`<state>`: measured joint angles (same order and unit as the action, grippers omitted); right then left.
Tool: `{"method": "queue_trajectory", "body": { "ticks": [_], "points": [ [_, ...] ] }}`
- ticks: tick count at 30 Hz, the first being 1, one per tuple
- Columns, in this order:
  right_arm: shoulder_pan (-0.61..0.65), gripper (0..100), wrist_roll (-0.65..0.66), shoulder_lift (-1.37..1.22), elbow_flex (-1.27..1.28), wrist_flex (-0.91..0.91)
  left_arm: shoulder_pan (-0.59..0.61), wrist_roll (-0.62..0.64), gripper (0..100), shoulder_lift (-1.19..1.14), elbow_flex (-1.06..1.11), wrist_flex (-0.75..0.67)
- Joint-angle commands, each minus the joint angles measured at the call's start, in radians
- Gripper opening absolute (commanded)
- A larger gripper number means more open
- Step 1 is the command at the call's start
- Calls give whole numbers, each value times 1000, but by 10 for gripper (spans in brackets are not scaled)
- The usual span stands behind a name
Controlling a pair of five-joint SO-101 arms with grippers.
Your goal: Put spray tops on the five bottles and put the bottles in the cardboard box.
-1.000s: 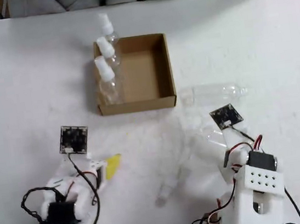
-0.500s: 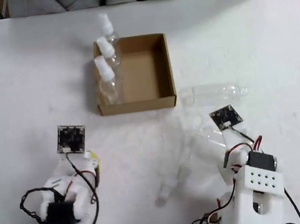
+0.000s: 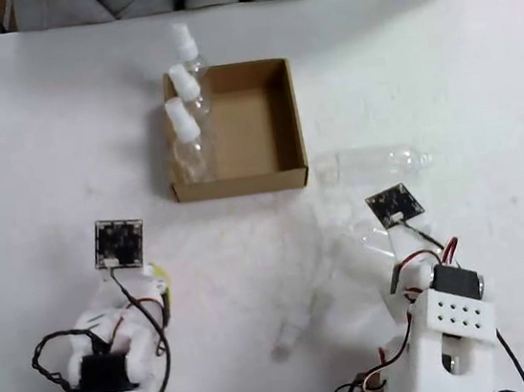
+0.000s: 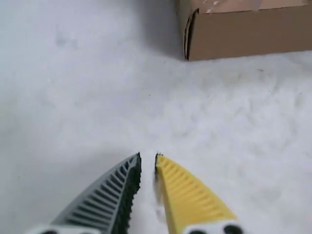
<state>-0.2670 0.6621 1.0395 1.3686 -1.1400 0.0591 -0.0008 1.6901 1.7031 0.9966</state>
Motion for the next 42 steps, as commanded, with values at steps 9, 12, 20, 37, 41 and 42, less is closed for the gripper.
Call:
{"method": "queue_trajectory", "body": {
  "ticks": [9, 12, 20, 37, 41, 42],
  "points": [
    [-4, 17, 9, 10, -12, 113, 33, -9, 64, -12, -5, 5],
    [-7, 18, 23, 10, -60, 122, 33, -9, 64, -12, -5, 5],
    [-1, 19, 321, -1, -454, -329, 33, -9, 64, -12, -5, 5],
    [507, 87, 588, -1, -502, -475, 33, -9, 64, -12, -5, 5],
    [667, 88, 707, 1, -384, -476, 35, -9, 64, -12, -3, 5],
    [699, 89, 712, 1, -362, -473, 35, -9, 64, -12, -3, 5]
  ]
}}
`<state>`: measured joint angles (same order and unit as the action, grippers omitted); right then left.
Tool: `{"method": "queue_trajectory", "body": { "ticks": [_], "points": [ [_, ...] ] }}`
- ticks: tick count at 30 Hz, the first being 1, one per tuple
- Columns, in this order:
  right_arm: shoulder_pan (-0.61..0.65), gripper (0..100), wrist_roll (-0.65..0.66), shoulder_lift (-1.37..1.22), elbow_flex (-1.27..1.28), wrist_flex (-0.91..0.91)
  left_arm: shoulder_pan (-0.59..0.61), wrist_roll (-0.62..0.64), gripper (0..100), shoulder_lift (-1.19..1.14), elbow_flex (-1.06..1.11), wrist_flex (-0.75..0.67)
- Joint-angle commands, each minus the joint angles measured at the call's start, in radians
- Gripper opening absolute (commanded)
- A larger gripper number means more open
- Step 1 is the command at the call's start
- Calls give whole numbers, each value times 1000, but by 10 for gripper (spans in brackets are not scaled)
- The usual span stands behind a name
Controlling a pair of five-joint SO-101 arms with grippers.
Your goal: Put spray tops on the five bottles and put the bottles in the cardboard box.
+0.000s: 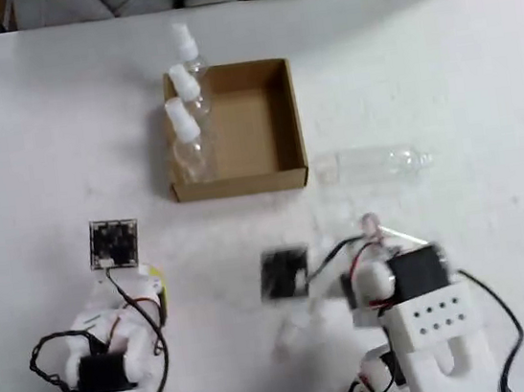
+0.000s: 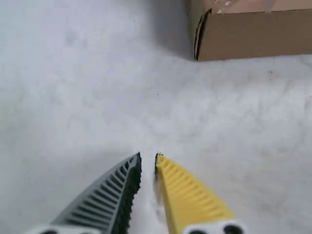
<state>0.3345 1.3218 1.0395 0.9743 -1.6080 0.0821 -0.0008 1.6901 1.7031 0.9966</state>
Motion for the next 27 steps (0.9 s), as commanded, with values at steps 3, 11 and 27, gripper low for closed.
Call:
{"method": "queue_trajectory", "body": {
  "ticks": [3, 11, 27],
  "points": [
    [193, 118, 35, 1, 72, 27, 12, -9, 64, -12, -3, 5],
    [394, 209, -143, -1, 183, 206, 108, -2, 64, -10, -3, -43],
    [481, 208, -178, -2, 419, 516, 113, -2, 64, -10, -3, -40]
  ]
}}
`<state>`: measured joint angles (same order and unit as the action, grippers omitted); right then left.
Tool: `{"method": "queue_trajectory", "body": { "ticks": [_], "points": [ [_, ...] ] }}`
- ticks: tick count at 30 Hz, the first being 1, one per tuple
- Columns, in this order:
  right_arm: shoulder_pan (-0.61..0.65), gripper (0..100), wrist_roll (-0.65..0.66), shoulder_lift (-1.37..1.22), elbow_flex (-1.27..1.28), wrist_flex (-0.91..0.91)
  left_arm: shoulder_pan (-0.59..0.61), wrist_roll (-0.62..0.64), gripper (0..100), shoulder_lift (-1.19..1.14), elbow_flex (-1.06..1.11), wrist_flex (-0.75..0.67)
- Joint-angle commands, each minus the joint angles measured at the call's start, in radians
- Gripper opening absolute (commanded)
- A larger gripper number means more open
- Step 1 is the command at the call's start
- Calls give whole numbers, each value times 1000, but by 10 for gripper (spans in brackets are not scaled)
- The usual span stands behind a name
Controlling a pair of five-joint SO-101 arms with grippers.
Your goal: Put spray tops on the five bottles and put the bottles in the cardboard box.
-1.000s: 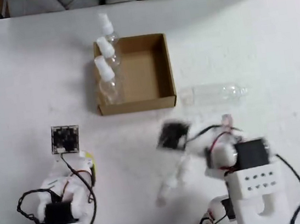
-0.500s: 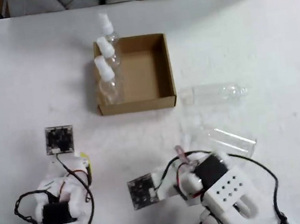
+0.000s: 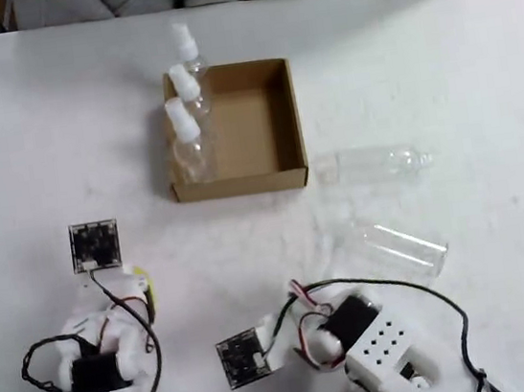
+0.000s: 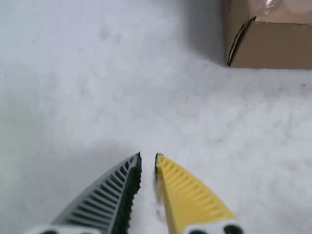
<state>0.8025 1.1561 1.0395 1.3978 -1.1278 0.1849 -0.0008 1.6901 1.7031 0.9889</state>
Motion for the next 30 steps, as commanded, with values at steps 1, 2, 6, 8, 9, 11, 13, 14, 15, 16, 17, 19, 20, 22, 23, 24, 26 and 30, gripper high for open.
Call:
{"method": "queue_trajectory", "body": {
  "ticks": [1, 2, 6, 8, 9, 11, 13, 14, 15, 16, 17, 19, 20, 22, 23, 24, 26, 30],
  "points": [
    [15, 208, -20, -2, -5, 39, 10, -2, 64, -10, -3, -32],
    [15, 208, -37, -2, -5, 51, 10, -3, 64, -10, -3, -32],
    [15, 190, -75, -2, -3, 105, 10, -3, 64, -10, -3, -32],
    [15, 133, -86, -2, -3, 131, 10, -5, 64, -10, -3, -32],
    [15, 101, -84, -4, -3, 133, 10, -5, 64, -10, -3, -32],
    [15, 63, -83, -30, -5, 139, 10, -5, 64, -10, -3, -31],
    [15, 85, -83, -84, -21, 142, 10, -5, 64, -10, -3, -26],
    [15, 107, -86, -119, -43, 142, 10, -6, 64, -10, -3, -18],
    [15, 132, -86, -160, -63, 142, 10, -6, 64, -10, -3, -17],
    [15, 155, -87, -206, -86, 148, 10, -6, 64, -10, -3, -17],
    [15, 173, -92, -260, -107, 166, 10, -6, 64, -10, -3, -17],
    [15, 165, -133, -369, -161, 189, 10, -6, 64, -10, -3, -17],
    [13, 144, -153, -420, -192, 193, 10, -6, 64, -10, -3, -17],
    [12, 74, -163, -507, -245, 193, 10, -6, 64, -10, -3, -17],
    [10, 32, -166, -541, -270, 191, 10, -6, 64, -10, -3, -17],
    [10, 6, -167, -565, -288, 191, 10, -6, 64, -10, -3, -17],
    [8, 37, -172, -581, -315, 191, 10, -5, 64, -10, -3, -18],
    [-39, 15, -304, -559, -388, 193, 10, -3, 64, -10, -3, -21]
  ]
}}
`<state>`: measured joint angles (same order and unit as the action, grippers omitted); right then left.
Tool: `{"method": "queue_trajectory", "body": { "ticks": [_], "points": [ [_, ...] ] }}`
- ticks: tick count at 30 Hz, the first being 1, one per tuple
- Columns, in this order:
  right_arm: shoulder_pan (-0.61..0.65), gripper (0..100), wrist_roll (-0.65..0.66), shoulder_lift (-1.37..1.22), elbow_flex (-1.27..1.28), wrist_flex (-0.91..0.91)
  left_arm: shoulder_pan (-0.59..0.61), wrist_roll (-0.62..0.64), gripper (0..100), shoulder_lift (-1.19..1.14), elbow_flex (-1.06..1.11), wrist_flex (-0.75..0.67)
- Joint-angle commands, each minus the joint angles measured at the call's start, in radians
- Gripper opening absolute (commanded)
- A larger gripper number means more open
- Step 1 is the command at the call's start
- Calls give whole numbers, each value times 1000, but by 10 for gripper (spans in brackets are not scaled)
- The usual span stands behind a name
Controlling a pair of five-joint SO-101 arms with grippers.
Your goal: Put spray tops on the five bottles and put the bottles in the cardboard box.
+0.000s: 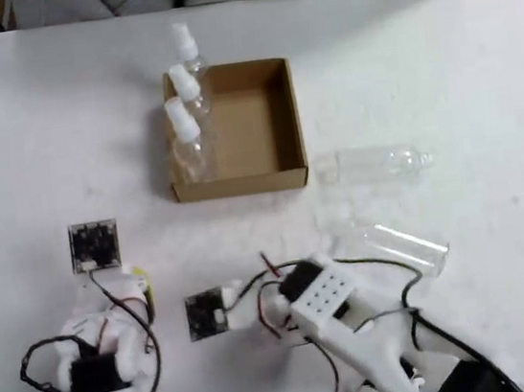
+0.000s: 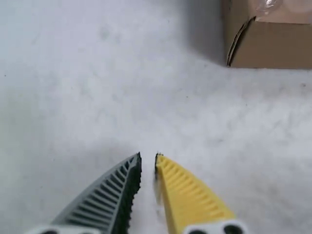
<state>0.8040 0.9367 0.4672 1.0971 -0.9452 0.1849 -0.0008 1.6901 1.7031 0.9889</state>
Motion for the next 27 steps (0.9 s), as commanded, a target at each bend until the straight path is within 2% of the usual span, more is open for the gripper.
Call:
{"method": "queue_trajectory", "body": {
  "ticks": [1, 8, 17, 20, 27],
  "points": [
    [-65, 17, -121, 24, -109, 10, 10, -3, 64, -10, -3, -23],
    [-189, 16, -402, 74, -262, 8, 13, -2, 64, -10, -3, -28],
    [-84, 22, -968, 71, -394, 25, 15, 0, 64, -10, -3, -38],
    [-45, 22, -1151, 70, -371, 127, 15, 0, 64, -10, -3, -38],
    [28, 70, -1185, -44, -285, 344, 15, 0, 64, -10, -3, -40]
  ]
}}
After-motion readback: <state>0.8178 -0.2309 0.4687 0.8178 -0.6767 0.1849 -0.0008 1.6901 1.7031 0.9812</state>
